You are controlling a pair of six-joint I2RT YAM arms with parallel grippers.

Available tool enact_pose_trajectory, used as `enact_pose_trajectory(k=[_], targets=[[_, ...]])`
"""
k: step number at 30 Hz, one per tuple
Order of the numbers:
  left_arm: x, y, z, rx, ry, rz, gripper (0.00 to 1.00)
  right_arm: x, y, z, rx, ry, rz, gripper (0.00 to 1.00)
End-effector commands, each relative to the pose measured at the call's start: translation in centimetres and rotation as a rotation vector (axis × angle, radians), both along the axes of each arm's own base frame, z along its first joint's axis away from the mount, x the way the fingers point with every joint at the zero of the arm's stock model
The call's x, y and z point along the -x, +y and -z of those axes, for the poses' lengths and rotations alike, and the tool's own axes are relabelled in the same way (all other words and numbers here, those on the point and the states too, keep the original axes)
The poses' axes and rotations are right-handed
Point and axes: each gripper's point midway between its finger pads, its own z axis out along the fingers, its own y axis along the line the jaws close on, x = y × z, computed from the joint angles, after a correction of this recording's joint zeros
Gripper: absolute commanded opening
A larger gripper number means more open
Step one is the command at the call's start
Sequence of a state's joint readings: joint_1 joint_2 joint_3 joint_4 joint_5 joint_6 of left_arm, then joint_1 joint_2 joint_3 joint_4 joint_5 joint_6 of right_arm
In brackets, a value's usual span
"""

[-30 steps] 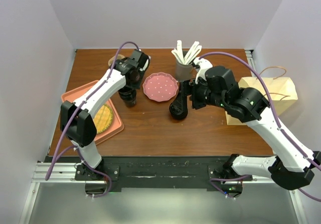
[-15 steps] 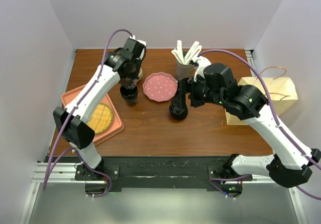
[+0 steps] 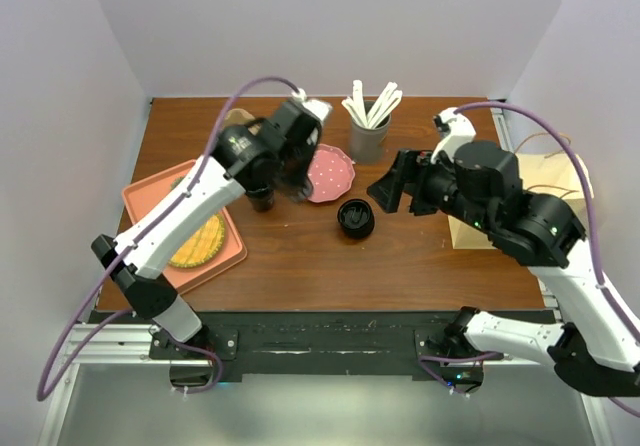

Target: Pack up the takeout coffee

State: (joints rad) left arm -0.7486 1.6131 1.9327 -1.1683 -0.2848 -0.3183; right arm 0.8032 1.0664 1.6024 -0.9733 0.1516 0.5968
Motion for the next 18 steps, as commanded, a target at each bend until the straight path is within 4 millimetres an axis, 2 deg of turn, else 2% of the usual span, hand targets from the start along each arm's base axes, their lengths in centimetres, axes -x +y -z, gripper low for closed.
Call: enact_pose_trajectory(k=[1,3,4,6,7,9,10,13,18], targets=[[4.5,-1.5,3.4,0.029,0.117,0.046,0.00,-0.2,-2.1,-0.7,-0.062,-0.017,0.134,0.87],[4.9,-2.0,3.7,0.075,0.112,0.042,0.00,-0.1,-2.3,-0.6,-0.079,-0.008,0.148,0.87],[5.3,-1.8,5.4,0.055,0.137,0.041,0.00,0.1,-2.5,-0.6,-0.088,-0.010,0.152,0.86],[5.4,-2.2,6.2,0.078,0.141,0.042,0.00,0.3,-2.6,-0.3,-0.097,0.002,0.159,0.86],[5.9,-1.9,8.0,0.054,0.168,0.042,0.00,0.4,-2.7,-0.3,-0.101,0.005,0.163,0.86],[5.8,-2.6,9.1,0.076,0.174,0.053,0.00,0.6,-2.8,0.0,-0.114,0.017,0.171,0.86],[6.2,-2.4,10.5,0.062,0.195,0.050,0.00,0.7,-2.9,0.0,-0.120,0.017,0.175,0.86],[6.1,-2.9,12.4,0.066,0.212,0.058,0.00,0.8,-2.8,0.3,-0.140,0.028,0.176,0.86],[5.8,-3.5,14.2,0.050,0.233,0.060,0.00,0.8,-2.8,1.1,-0.115,0.052,0.179,0.86]])
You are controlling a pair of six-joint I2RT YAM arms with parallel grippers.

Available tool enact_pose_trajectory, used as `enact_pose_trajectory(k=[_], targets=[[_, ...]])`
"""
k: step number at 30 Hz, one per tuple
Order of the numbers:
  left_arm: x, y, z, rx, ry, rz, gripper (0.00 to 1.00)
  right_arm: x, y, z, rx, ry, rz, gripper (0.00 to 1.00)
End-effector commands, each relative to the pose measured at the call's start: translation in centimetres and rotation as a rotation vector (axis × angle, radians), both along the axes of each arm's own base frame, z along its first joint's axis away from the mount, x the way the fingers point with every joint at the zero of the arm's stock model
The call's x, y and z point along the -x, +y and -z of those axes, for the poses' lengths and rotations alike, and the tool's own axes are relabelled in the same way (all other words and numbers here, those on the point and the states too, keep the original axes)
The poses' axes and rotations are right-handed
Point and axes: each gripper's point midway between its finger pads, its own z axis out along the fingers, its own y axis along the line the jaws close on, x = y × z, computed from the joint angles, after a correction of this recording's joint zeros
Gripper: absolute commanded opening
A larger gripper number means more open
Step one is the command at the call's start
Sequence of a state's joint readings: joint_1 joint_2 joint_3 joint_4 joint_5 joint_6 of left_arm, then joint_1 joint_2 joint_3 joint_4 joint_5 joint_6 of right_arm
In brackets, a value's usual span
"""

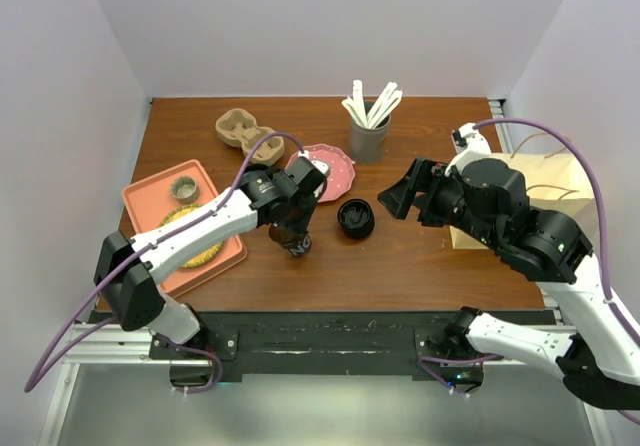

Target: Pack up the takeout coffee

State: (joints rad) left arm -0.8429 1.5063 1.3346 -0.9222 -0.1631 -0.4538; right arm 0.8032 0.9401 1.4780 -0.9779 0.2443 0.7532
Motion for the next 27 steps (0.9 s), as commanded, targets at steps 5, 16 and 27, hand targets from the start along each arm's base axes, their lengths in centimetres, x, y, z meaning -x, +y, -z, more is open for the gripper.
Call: enact_pose_trajectory(k=[5,16,27], targets=[[-1.0,-2.2,1.4,0.053,-0.011,-0.013,0.00,-0.4,-0.2,0.3,0.007,0.009,0.031,0.87],[-0.1,-3.1,3.8,0.053,0.038,-0.023,0.05,-1.2,0.2,0.5,0.073,-0.005,0.012,0.87],[0.6,-5.0,-2.6,0.276,-0.029,0.014,0.43,-1.4,0.0,1.9,0.107,0.024,0.031,0.85]])
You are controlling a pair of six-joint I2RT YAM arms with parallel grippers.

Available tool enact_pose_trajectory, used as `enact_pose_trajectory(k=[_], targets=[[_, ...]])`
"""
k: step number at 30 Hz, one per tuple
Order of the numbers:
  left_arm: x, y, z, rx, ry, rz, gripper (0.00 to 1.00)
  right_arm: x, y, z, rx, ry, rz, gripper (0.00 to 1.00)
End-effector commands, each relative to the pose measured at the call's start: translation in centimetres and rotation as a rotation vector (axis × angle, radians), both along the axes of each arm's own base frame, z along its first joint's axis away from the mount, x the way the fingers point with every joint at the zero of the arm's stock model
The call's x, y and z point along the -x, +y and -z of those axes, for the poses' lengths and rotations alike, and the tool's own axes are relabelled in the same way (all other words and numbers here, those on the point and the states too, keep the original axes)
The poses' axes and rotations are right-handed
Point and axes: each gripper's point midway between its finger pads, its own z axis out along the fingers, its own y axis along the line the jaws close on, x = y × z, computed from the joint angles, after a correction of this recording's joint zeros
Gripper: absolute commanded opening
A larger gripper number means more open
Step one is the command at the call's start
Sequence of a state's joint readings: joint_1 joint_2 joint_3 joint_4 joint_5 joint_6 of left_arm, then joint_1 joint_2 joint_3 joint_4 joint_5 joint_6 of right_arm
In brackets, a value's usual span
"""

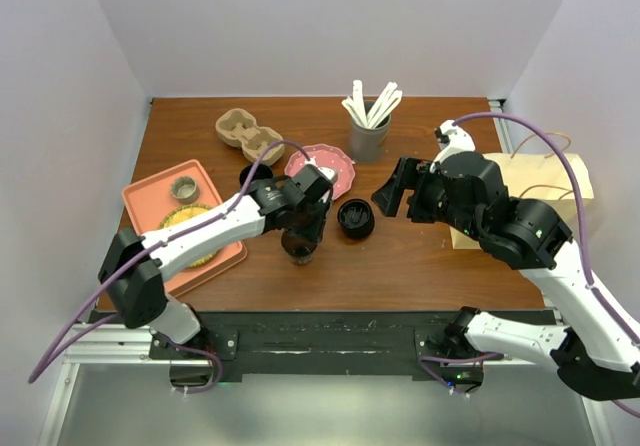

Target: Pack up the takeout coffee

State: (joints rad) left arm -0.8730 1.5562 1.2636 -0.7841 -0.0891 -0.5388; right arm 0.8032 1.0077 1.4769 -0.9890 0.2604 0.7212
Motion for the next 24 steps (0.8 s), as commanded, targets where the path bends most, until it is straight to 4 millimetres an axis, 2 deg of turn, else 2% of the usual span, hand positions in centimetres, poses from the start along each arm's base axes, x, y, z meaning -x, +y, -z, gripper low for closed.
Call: enact_pose_trajectory(k=[1,2,4,5,6,7,8,9,10,11,12,13,15,17,18,19,24], targets=[[-0.2,-1.9,-6.2,0.206,-0.107,0.014,0.47,-0.3,-0.7,0.4,0.031,-0.003,0.034,0.84],[-0.2,-1.8,-7.6,0.239,-0.138,0.013,0.49,-0.5,-0.8,1.1,0.046,0.009,0.051,0.83],[-0.4,-1.1,-8.4,0.247,-0.178,-0.005,0.57,-1.2,-0.4,2.4,0.087,0.030,0.052,0.80],[-0.3,-0.5,-9.6,0.272,-0.213,-0.018,0.59,-1.6,-0.5,3.1,0.139,0.025,0.041,0.79],[-0.4,0.2,-9.5,0.263,-0.231,-0.045,0.61,-2.1,-0.9,3.6,0.182,0.029,0.061,0.77],[-0.3,0.7,-9.9,0.274,-0.245,-0.056,0.68,-2.9,-0.8,5.0,0.248,0.064,0.080,0.72],[0.0,1.2,-11.3,0.316,-0.285,-0.061,0.72,-3.4,-1.3,5.4,0.305,0.066,0.102,0.69],[0.3,1.9,-11.1,0.318,-0.293,-0.071,0.77,-3.8,-1.2,6.1,0.340,0.075,0.102,0.67],[0.6,2.5,-12.5,0.361,-0.331,-0.079,0.90,-4.4,-0.8,7.2,0.385,0.096,0.095,0.64],[1.0,2.9,-12.8,0.376,-0.344,-0.079,0.98,-5.0,-0.7,7.8,0.421,0.093,0.084,0.63],[1.3,3.4,-12.3,0.378,-0.346,-0.082,1.00,-5.4,-0.6,8.4,0.451,0.099,0.086,0.61],[1.7,3.9,-13.5,0.424,-0.380,-0.084,1.00,-6.0,-0.6,10.0,0.501,0.126,0.090,0.60],[2.4,4.4,-12.8,0.438,-0.380,-0.078,1.00,-6.9,-0.4,11.3,0.522,0.147,0.094,0.57],[3.0,5.4,-13.4,0.479,-0.401,-0.110,1.00,-7.8,0.3,13.3,0.543,0.179,0.093,0.55],[3.1,5.9,-12.9,0.475,-0.400,-0.128,1.00,-8.1,0.5,13.9,0.544,0.189,0.092,0.54],[3.5,6.6,-13.3,0.485,-0.411,-0.145,1.00,-8.3,0.9,14.5,0.542,0.200,0.082,0.52],[3.8,8.8,-12.6,0.420,-0.429,-0.186,1.00,-10.2,2.7,17.7,0.574,0.238,0.038,0.47]])
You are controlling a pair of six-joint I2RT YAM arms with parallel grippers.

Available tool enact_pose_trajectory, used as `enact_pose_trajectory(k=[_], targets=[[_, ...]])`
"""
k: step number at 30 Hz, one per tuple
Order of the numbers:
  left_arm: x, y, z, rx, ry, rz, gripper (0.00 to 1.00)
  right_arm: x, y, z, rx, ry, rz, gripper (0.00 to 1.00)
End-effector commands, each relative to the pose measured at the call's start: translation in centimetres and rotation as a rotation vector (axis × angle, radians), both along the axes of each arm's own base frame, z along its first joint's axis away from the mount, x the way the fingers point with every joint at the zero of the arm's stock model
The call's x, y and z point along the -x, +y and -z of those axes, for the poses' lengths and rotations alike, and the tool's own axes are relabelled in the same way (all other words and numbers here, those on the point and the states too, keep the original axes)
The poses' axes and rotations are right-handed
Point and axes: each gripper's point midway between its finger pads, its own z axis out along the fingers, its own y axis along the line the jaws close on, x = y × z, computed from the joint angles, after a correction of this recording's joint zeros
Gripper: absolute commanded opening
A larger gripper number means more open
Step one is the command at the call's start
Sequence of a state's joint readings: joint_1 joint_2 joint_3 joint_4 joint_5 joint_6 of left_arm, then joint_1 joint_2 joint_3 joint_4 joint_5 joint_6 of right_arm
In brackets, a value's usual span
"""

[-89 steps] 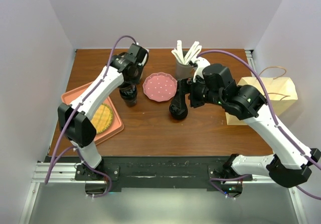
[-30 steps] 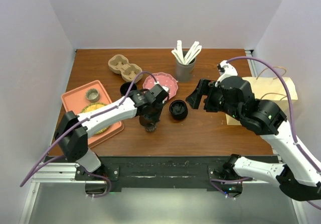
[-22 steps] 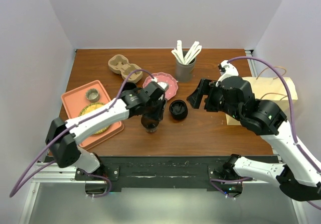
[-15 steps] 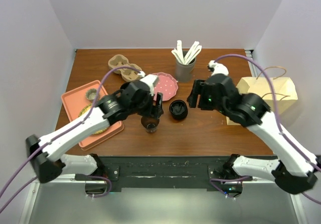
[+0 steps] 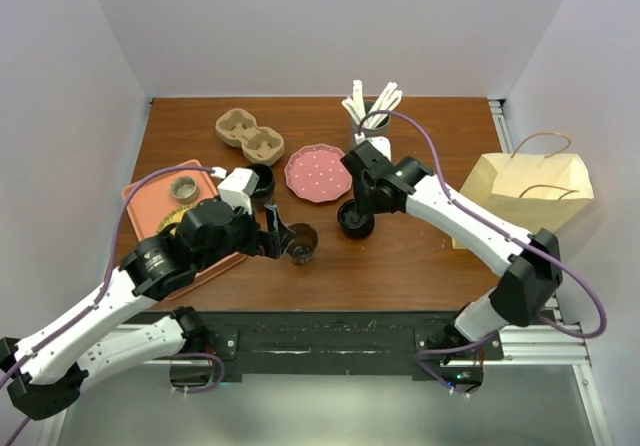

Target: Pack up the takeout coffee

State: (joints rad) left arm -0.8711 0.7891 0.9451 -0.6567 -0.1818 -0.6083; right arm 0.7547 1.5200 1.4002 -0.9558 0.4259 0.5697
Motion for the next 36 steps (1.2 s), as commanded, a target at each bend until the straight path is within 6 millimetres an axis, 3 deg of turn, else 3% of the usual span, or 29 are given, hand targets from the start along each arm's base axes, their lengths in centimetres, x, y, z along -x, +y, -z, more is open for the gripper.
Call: enact_pose_trajectory(k=[1,6,13,24,36], targets=[[-0.4,1.8,0.0,-0.027,-0.007,-0.084,1.00,-2.6,1.3,0.9,0.010,-0.030,-0.018,0.46],[-0.1,2.0,-0.4,-0.050,-0.007,-0.060,1.00,-3.7,0.6,3.7,0.093,0.038,-0.015,0.44],[0.1,1.8,-1.5,-0.040,-0.061,-0.014,1.00,-4.6,0.0,5.6,0.122,0.079,-0.002,0.39],[-0.1,1.5,-1.5,-0.040,-0.067,-0.006,1.00,-5.0,-0.1,7.0,0.138,0.115,-0.007,0.24],[-0.1,1.3,-0.9,-0.070,-0.065,0.013,0.98,-5.3,0.2,7.2,0.120,0.128,-0.002,0.25]])
